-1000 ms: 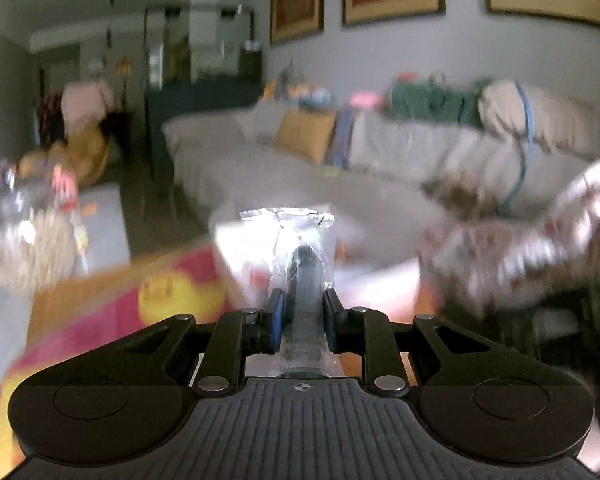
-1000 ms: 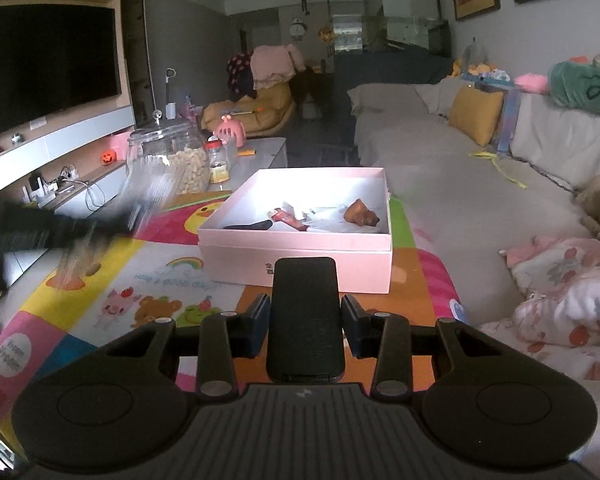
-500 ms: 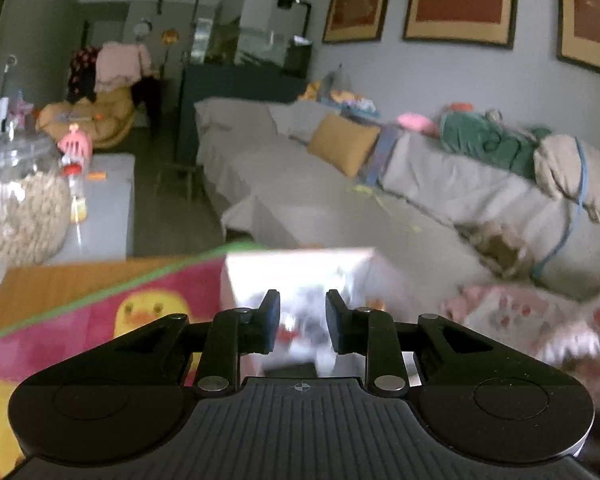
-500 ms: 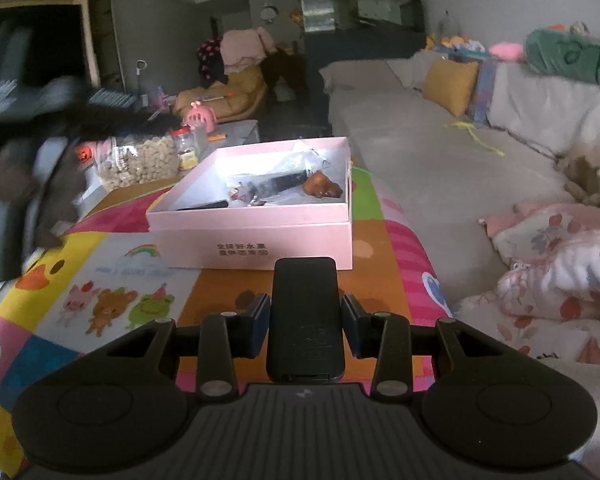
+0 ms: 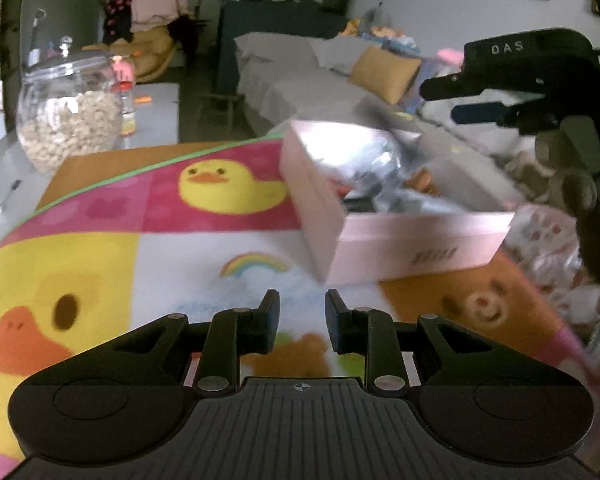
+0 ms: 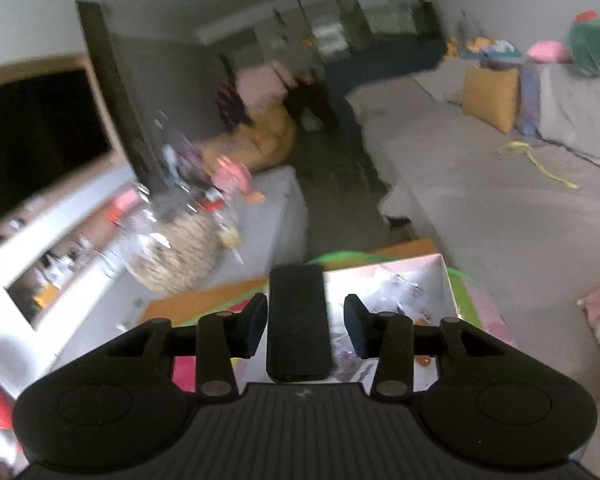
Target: Organize rigid objects
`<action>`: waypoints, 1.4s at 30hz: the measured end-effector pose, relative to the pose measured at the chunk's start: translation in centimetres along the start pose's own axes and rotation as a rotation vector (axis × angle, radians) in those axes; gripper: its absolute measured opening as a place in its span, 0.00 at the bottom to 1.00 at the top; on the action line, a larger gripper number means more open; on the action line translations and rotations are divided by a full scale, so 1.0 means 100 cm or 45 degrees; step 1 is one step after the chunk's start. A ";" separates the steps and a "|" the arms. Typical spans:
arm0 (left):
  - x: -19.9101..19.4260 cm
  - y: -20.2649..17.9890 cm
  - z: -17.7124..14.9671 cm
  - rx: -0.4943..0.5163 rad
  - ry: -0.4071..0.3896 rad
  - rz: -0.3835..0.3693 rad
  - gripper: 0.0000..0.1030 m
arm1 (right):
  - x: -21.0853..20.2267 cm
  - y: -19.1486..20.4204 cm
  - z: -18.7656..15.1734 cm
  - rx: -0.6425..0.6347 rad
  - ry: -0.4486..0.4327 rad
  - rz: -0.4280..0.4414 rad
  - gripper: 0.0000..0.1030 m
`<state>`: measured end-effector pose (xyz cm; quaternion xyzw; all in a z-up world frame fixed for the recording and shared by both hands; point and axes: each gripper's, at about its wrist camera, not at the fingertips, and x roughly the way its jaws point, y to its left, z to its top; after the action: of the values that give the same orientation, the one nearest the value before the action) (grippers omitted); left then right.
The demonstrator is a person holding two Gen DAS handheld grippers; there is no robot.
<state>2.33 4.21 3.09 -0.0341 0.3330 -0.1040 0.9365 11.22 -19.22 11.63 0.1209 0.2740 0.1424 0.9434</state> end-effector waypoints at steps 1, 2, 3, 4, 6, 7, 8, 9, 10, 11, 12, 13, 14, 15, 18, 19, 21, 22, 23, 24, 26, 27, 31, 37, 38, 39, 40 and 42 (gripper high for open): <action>-0.002 0.002 -0.004 0.012 0.011 0.025 0.27 | 0.001 0.002 -0.003 -0.020 0.004 -0.007 0.45; -0.003 0.003 -0.009 0.024 0.025 0.052 0.27 | -0.002 0.003 -0.009 -0.046 0.002 -0.010 0.54; -0.003 0.005 -0.014 0.035 0.044 0.077 0.27 | -0.008 0.002 -0.019 -0.057 0.003 -0.032 0.60; -0.003 0.007 -0.019 0.038 0.067 0.087 0.27 | -0.014 0.001 -0.029 -0.058 0.008 -0.058 0.60; -0.001 0.005 -0.028 0.034 0.097 0.071 0.29 | -0.028 -0.003 -0.053 -0.061 0.042 -0.064 0.61; -0.002 0.001 -0.031 0.061 0.081 0.075 0.32 | -0.036 -0.006 -0.065 -0.061 0.062 -0.051 0.63; -0.003 -0.003 -0.033 0.083 0.075 0.081 0.36 | -0.043 -0.010 -0.078 -0.057 0.084 -0.040 0.70; -0.002 -0.008 -0.034 0.099 0.080 0.069 0.45 | -0.047 -0.014 -0.089 -0.051 0.106 -0.040 0.74; 0.000 -0.013 -0.034 0.104 0.085 0.049 0.55 | -0.050 -0.017 -0.101 -0.048 0.136 -0.050 0.74; 0.001 -0.018 -0.033 0.108 0.091 0.024 0.62 | -0.049 -0.020 -0.110 -0.053 0.161 -0.065 0.74; 0.004 -0.023 -0.033 0.115 0.095 0.013 0.73 | -0.046 -0.022 -0.118 -0.066 0.189 -0.086 0.74; 0.006 -0.028 -0.033 0.113 0.092 0.019 0.78 | -0.042 -0.024 -0.125 -0.072 0.216 -0.114 0.74; 0.007 -0.031 -0.034 0.102 0.081 0.037 0.79 | -0.037 -0.026 -0.131 -0.068 0.246 -0.155 0.74; 0.009 -0.033 -0.035 0.073 0.058 0.061 0.79 | -0.033 -0.027 -0.136 -0.061 0.261 -0.177 0.74; 0.012 -0.035 -0.039 -0.020 -0.027 0.116 0.78 | -0.029 -0.020 -0.143 -0.116 0.223 -0.211 0.82; 0.014 -0.037 -0.039 -0.029 -0.040 0.148 0.76 | -0.027 -0.018 -0.145 -0.146 0.223 -0.224 0.84; 0.017 -0.042 -0.037 -0.023 -0.042 0.198 0.76 | -0.018 -0.014 -0.150 -0.229 0.235 -0.270 0.94; 0.018 -0.043 -0.037 -0.011 -0.037 0.218 0.74 | -0.015 -0.012 -0.149 -0.249 0.245 -0.268 0.97; 0.019 -0.043 -0.036 -0.008 -0.037 0.233 0.73 | -0.013 -0.011 -0.148 -0.255 0.259 -0.256 1.00; 0.020 -0.043 -0.035 -0.009 -0.036 0.234 0.74 | -0.011 -0.011 -0.149 -0.258 0.258 -0.263 1.00; 0.020 -0.042 -0.034 -0.009 -0.035 0.235 0.74 | -0.013 -0.012 -0.151 -0.256 0.233 -0.262 1.00; 0.020 -0.042 -0.034 -0.009 -0.034 0.236 0.74 | -0.014 -0.013 -0.151 -0.250 0.225 -0.262 1.00; 0.019 -0.041 -0.035 0.000 -0.032 0.249 0.74 | -0.020 -0.018 -0.153 -0.184 0.170 -0.269 1.00; 0.018 -0.042 -0.036 0.000 -0.034 0.251 0.75 | -0.015 -0.011 -0.155 -0.240 0.177 -0.325 1.00; 0.018 -0.042 -0.036 -0.001 -0.035 0.251 0.75 | -0.015 -0.011 -0.155 -0.233 0.178 -0.323 1.00; 0.018 -0.042 -0.036 -0.001 -0.035 0.251 0.75 | -0.016 -0.013 -0.154 -0.225 0.177 -0.318 1.00; 0.018 -0.042 -0.036 0.000 -0.035 0.251 0.75 | -0.015 -0.013 -0.154 -0.224 0.176 -0.317 1.00; 0.018 -0.042 -0.036 -0.001 -0.034 0.250 0.75 | -0.016 -0.013 -0.154 -0.236 0.177 -0.328 1.00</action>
<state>0.70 -0.30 -0.26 -0.0031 0.3222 -0.0110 0.9466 1.68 -18.62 -0.64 -0.0129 0.3375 0.0532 0.9397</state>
